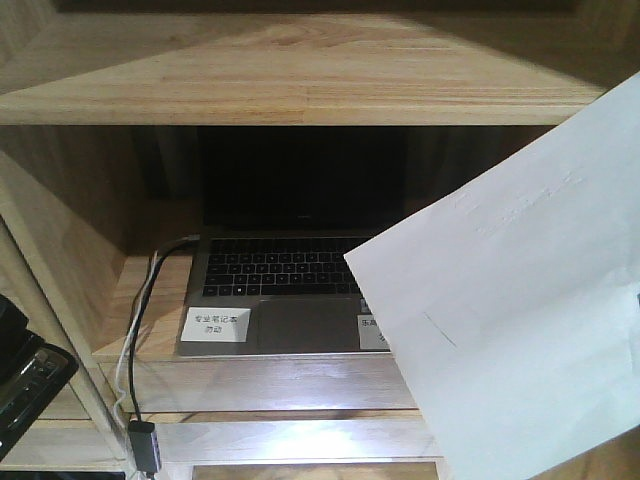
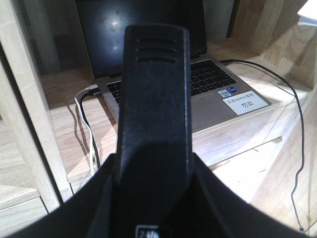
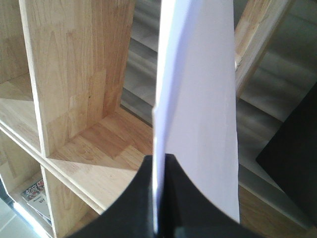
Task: Grab stapler and paper to desk for stapling
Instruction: 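Pull the white paper off the shelf with the right gripper, then hold stapler and paper while the base drives toward the wooden desk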
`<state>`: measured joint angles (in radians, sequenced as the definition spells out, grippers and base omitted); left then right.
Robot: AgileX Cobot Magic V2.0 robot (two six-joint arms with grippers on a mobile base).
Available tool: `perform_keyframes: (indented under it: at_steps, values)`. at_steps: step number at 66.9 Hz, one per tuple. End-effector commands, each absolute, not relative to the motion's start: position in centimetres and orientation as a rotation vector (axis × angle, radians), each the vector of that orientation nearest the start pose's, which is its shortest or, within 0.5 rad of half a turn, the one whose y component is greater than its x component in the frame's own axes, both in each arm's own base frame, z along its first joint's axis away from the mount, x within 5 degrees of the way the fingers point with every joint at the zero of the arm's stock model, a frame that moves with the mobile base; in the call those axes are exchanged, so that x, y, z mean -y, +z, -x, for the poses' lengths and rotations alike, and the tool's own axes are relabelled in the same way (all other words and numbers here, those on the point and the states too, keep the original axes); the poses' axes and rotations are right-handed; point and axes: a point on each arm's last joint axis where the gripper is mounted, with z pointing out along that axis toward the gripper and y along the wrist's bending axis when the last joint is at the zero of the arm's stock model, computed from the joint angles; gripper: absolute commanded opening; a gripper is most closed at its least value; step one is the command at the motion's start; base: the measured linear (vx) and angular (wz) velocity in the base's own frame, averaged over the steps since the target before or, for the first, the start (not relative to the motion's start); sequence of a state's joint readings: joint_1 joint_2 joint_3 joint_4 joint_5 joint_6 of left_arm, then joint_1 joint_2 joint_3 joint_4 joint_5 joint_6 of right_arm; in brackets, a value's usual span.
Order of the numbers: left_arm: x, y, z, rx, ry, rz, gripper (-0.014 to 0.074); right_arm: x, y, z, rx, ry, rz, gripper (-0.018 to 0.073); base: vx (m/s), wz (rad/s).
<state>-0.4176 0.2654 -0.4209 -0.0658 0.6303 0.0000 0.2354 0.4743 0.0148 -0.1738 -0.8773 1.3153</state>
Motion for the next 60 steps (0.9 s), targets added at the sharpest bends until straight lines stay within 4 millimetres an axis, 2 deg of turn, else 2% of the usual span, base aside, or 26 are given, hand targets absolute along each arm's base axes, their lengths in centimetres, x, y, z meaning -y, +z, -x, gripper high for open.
perform_keyframes:
  at_steps: [1,60]
  values:
    - [2.89,30.1,-5.59,-1.8,-0.38,-0.351,-0.0007,-3.24,26.33,-7.93,-1.043,1.368,-0.382,-0.0005,0.0,0.0]
    - [2.89,30.1,-5.59,-1.8,-0.38,-0.351,-0.0007,-3.24,26.33,-7.93,-1.043,1.368,-0.382,-0.0005,-0.07,0.01]
